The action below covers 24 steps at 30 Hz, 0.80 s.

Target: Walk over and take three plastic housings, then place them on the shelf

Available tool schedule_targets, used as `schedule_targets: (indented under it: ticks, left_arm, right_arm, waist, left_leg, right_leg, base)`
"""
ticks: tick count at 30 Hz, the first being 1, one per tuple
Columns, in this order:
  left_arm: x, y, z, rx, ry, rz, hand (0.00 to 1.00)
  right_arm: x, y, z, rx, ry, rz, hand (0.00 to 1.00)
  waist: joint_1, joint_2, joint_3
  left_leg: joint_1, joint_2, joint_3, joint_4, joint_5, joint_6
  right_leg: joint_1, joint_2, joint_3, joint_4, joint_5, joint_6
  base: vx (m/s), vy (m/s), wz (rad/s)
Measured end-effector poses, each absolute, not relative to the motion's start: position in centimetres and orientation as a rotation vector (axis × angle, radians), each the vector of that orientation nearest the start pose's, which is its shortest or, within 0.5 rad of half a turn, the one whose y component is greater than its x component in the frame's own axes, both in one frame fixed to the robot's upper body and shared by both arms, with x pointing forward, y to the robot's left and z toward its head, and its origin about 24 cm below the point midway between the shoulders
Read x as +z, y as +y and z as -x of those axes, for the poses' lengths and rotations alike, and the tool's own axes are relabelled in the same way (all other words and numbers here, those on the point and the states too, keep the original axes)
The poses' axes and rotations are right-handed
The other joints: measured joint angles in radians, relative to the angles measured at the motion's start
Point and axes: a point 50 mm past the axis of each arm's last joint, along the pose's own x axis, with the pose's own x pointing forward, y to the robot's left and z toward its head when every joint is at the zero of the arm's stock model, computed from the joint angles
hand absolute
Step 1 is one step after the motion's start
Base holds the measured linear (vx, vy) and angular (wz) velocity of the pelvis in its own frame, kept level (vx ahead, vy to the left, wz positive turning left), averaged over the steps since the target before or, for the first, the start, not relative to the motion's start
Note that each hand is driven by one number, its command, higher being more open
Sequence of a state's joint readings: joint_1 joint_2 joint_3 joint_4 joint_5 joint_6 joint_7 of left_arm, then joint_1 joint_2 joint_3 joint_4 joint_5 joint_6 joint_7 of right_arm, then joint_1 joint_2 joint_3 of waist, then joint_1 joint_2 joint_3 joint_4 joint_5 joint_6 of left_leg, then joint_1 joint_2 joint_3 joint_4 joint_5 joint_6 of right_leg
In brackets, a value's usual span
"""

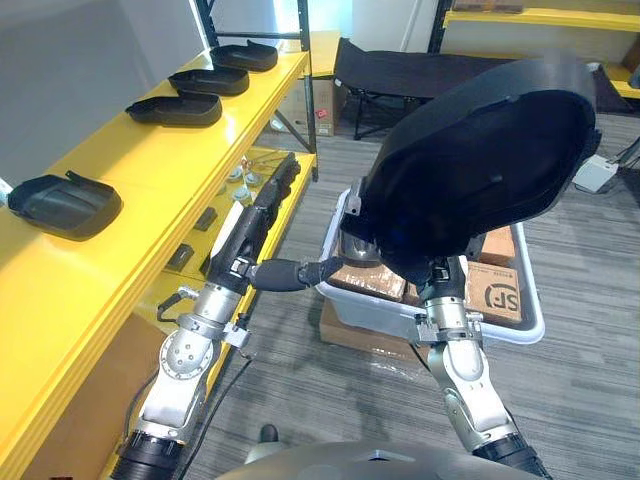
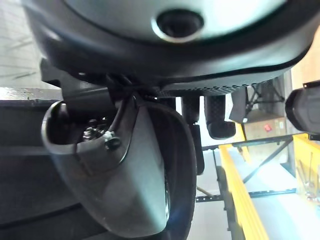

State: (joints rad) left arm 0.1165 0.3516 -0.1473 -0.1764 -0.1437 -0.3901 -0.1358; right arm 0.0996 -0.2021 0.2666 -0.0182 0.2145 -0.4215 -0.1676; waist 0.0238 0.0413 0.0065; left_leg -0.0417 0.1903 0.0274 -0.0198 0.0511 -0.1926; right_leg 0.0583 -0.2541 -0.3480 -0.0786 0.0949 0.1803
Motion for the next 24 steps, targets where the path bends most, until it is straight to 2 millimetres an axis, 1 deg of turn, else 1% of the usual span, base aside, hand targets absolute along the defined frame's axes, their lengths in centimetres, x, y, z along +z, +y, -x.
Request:
schedule_targets:
  ticks: [4, 6, 9, 15, 19, 21, 24]
  left_arm:
    - [8.4, 16.1, -21.9, -0.350, -0.368, -0.165, 1.00]
    - [8.3, 15.7, -21.8, -0.383, -0.361, -0.079, 1.00]
    - [8.3, 15.4, -21.7, -0.404, -0.357, -0.004, 1.00]
    - [8.5, 15.1, -21.8, -0.404, -0.372, 0.112, 1.00]
    - [9.1, 15.0, -21.8, -0.436, -0.401, 0.187, 1.00]
    - [9.9, 14.8, -21.6, -0.460, -0.443, 0.228, 1.00]
    - [11.3, 14.3, -21.6, -0.503, -0.509, 0.235, 1.00]
  right_arm:
    - [5.5, -13.6, -22.3, 0.090, -0.278, -0.104, 0.00]
    - [5.4, -13.3, -22.2, 0.111, -0.271, -0.128, 0.00]
    - [5.4, -13.1, -22.2, 0.136, -0.271, -0.132, 0.00]
    - [5.3, -12.5, -22.1, 0.185, -0.265, -0.132, 0.00]
    - [5.1, -11.9, -22.0, 0.218, -0.247, -0.133, 0.00]
    - [5.0, -11.7, -22.0, 0.225, -0.230, -0.132, 0.00]
    - [4.9, -11.7, -22.0, 0.225, -0.225, -0.131, 0.00]
  waist:
    - [-0.001, 0.000, 0.000]
    - [-0.001, 0.000, 0.000]
    - [-0.001, -0.001, 0.000]
    - [-0.001, -0.001, 0.000]
    - [-0.001, -0.002, -0.002]
    - [-0.001, -0.005, -0.003]
    - [0.002, -0.009, -0.007]
  left_leg:
    - [0.000, 0.000, 0.002, 0.000, 0.000, 0.000]
    - [0.000, 0.000, 0.004, 0.000, 0.000, 0.000]
    - [0.000, 0.000, 0.004, 0.000, 0.000, 0.000]
    - [0.009, 0.000, 0.007, 0.000, 0.000, 0.000]
    - [0.011, 0.000, 0.007, -0.001, 0.000, 0.000]
    - [0.011, 0.000, 0.007, -0.001, 0.000, 0.000]
    - [0.011, 0.000, 0.007, -0.001, 0.000, 0.000]
  right_leg:
    - [-0.002, 0.000, 0.003, 0.000, 0.000, 0.000]
    - [-0.002, 0.000, 0.003, 0.000, 0.000, 0.000]
    - [-0.002, 0.000, 0.004, 0.000, 0.001, 0.000]
    - [0.003, 0.000, 0.007, 0.000, 0.001, 0.001]
    - [0.005, 0.000, 0.007, 0.000, 0.001, 0.001]
    - [0.005, 0.000, 0.007, 0.000, 0.001, 0.001]
    - [0.005, 0.000, 0.007, 0.000, 0.001, 0.001]
  base:
    - [0.00, 0.000, 0.00]
    - [0.00, 0.000, 0.00]
    - [0.00, 0.000, 0.00]
    - [0.00, 0.000, 0.00]
    - [0.00, 0.000, 0.00]
    - [0.00, 0.000, 0.00]
    - [0.00, 0.000, 0.00]
